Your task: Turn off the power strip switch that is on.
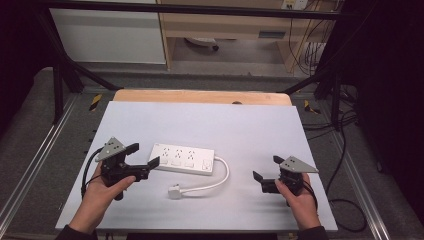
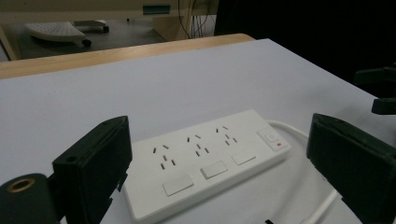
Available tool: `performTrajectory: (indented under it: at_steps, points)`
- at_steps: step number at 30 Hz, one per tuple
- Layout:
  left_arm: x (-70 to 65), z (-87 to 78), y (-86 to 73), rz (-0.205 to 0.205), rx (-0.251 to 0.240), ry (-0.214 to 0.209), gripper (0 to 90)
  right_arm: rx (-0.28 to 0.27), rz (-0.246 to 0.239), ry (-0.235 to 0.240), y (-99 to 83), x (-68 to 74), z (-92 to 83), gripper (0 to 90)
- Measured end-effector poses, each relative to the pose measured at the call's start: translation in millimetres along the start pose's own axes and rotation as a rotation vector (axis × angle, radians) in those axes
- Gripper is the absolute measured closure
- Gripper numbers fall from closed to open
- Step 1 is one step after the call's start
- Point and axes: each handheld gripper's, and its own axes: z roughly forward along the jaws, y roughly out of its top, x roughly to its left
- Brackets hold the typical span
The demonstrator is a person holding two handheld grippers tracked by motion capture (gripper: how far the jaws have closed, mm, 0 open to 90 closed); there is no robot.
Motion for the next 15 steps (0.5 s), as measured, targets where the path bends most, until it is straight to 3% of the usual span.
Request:
performTrajectory:
  at_steps: [8,15]
  points:
    - [-4.1,13.1,8.9,0.027,0.014,0.001,7.5,0.000,0.001,-0.001,0.2,-0.4,0.3,4.0]
    - [-7.9,24.7,11.5,0.033,0.015,-0.025,8.7,0.002,0.000,0.001,0.0,-0.7,0.2,4.0]
